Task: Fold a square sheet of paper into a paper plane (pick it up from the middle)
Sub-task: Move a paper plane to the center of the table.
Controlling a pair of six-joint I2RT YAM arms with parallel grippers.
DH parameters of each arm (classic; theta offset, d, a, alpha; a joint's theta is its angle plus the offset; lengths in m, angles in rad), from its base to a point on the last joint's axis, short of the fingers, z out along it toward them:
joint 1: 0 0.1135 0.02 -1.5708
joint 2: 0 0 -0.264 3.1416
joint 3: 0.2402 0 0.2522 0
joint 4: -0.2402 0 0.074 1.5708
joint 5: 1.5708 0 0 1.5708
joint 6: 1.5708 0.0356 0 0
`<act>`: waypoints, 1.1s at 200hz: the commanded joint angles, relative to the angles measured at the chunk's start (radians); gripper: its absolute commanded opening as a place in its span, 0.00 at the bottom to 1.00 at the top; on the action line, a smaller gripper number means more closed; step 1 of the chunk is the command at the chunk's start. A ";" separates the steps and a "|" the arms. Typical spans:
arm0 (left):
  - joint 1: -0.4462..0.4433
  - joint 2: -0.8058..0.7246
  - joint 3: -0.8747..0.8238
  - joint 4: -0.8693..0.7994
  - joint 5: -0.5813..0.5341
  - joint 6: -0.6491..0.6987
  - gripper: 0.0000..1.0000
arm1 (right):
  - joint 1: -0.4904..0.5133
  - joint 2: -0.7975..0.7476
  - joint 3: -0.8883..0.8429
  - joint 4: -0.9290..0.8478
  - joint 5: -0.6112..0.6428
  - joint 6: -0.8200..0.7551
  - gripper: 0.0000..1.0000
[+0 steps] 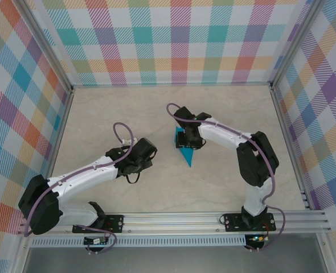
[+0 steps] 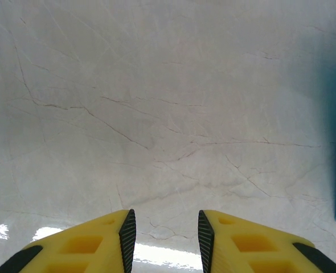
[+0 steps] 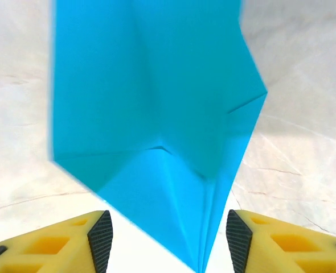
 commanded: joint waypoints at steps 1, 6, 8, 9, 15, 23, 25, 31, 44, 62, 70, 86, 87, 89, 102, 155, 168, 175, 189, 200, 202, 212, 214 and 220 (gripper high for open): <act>0.011 -0.020 0.034 -0.046 -0.038 0.024 0.36 | -0.005 -0.094 0.024 -0.062 0.058 -0.013 0.59; 0.012 -0.021 0.036 -0.048 -0.043 0.026 0.36 | -0.005 -0.121 0.014 -0.059 0.079 -0.015 0.59; 0.012 -0.023 0.035 -0.050 -0.044 0.026 0.37 | -0.007 -0.135 0.009 -0.056 0.086 -0.016 0.59; 0.013 -0.023 0.036 -0.051 -0.046 0.026 0.37 | -0.007 -0.141 0.006 -0.055 0.089 -0.017 0.59; 0.011 -0.029 0.035 -0.055 -0.054 0.029 0.37 | -0.007 -0.180 -0.012 -0.043 0.110 -0.029 0.59; 0.013 -0.037 0.034 -0.059 -0.060 0.032 0.37 | -0.011 -0.229 -0.034 -0.031 0.146 -0.042 0.62; 0.014 -0.039 0.033 -0.060 -0.063 0.034 0.37 | -0.013 -0.241 -0.039 -0.029 0.153 -0.044 0.62; 0.014 -0.046 0.030 -0.060 -0.067 0.037 0.37 | -0.022 -0.274 -0.054 -0.023 0.165 -0.052 0.62; 0.017 -0.060 0.021 -0.060 -0.076 0.039 0.37 | -0.056 -0.339 -0.097 0.002 0.147 -0.061 0.60; 0.024 -0.072 0.012 -0.058 -0.074 0.038 0.38 | -0.128 -0.380 -0.190 0.116 -0.059 -0.096 0.52; 0.026 -0.073 0.008 -0.053 -0.068 0.037 0.38 | -0.144 -0.360 -0.211 0.148 -0.144 -0.108 0.51; 0.029 -0.068 0.004 -0.043 -0.054 0.037 0.38 | -0.149 -0.295 -0.239 0.214 -0.239 -0.115 0.51; 0.029 -0.066 0.005 -0.042 -0.053 0.038 0.38 | -0.150 -0.290 -0.240 0.219 -0.242 -0.114 0.51; 0.029 -0.066 0.005 -0.041 -0.051 0.037 0.38 | -0.151 -0.281 -0.240 0.225 -0.247 -0.112 0.51; 0.029 -0.063 0.005 -0.043 -0.043 0.038 0.37 | -0.157 -0.225 -0.234 0.231 -0.236 -0.095 0.53; 0.029 -0.068 -0.015 -0.024 -0.024 0.031 0.37 | -0.173 -0.065 -0.214 0.266 -0.269 -0.106 0.56; 0.030 -0.061 -0.013 -0.024 -0.024 0.031 0.37 | -0.172 -0.040 -0.221 0.279 -0.270 -0.104 0.56; 0.029 -0.060 -0.014 -0.023 -0.022 0.031 0.37 | -0.173 -0.028 -0.223 0.285 -0.276 -0.105 0.55; 0.029 -0.056 -0.013 -0.021 -0.019 0.033 0.37 | -0.173 -0.013 -0.230 0.311 -0.307 -0.107 0.54; 0.029 -0.054 -0.014 -0.020 -0.018 0.034 0.38 | -0.171 -0.004 -0.238 0.338 -0.352 -0.118 0.54; 0.029 -0.053 -0.014 -0.020 -0.017 0.034 0.38 | -0.171 -0.001 -0.239 0.341 -0.357 -0.119 0.54; 0.029 -0.050 -0.015 -0.018 -0.017 0.034 0.38 | -0.171 0.009 -0.239 0.346 -0.362 -0.117 0.53; 0.030 -0.049 -0.015 -0.017 -0.017 0.034 0.38 | -0.172 0.012 -0.238 0.345 -0.364 -0.117 0.52; 0.031 -0.047 -0.015 -0.017 -0.015 0.034 0.38 | -0.171 0.018 -0.237 0.344 -0.367 -0.119 0.51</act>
